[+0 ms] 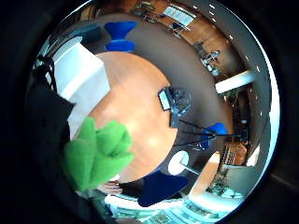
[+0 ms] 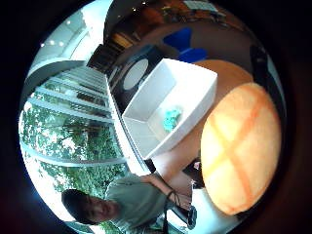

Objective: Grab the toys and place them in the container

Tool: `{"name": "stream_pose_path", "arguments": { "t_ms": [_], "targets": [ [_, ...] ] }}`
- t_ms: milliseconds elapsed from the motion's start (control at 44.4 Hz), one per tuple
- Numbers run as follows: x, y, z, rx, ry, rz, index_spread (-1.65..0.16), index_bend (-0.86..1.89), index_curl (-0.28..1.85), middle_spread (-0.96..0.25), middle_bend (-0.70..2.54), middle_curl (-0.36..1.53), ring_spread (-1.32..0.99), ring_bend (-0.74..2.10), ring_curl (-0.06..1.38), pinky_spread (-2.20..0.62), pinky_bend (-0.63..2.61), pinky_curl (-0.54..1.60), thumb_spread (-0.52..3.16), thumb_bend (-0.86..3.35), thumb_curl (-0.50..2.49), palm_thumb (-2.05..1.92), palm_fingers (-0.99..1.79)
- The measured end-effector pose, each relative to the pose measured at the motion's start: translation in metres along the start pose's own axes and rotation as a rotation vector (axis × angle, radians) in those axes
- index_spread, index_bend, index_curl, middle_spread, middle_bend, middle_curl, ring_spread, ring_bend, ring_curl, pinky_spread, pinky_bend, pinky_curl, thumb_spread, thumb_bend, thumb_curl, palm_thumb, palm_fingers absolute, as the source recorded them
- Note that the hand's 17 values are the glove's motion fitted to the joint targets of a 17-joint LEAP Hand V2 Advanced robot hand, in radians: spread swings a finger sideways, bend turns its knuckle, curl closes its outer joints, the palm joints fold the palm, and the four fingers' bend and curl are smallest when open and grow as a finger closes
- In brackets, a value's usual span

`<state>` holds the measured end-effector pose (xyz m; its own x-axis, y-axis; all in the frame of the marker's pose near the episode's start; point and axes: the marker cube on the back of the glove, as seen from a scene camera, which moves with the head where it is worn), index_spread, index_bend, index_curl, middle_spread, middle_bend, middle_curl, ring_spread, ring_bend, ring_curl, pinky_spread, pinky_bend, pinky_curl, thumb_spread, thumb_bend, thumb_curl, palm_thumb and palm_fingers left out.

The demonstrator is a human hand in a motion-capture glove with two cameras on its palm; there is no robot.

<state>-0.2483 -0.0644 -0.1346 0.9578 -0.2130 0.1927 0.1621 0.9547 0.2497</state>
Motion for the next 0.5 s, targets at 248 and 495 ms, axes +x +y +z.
{"name": "stream_pose_path", "arguments": {
  "t_ms": [248,495],
  "targets": [
    [-0.075,-0.033,0.014,-0.027,0.140,-0.340,-0.38,0.73,0.90,-0.22,1.05,0.87,-0.41,1.31,0.73,-0.39,1.17,0.62,0.45,0.06,0.93,0.62,0.89],
    [-0.216,-0.054,0.061,-0.101,0.058,-0.445,-0.40,0.70,0.99,-0.21,1.06,0.88,-0.40,1.33,0.74,-0.39,1.19,0.63,0.42,0.03,0.99,0.63,0.85]
  ]
}}
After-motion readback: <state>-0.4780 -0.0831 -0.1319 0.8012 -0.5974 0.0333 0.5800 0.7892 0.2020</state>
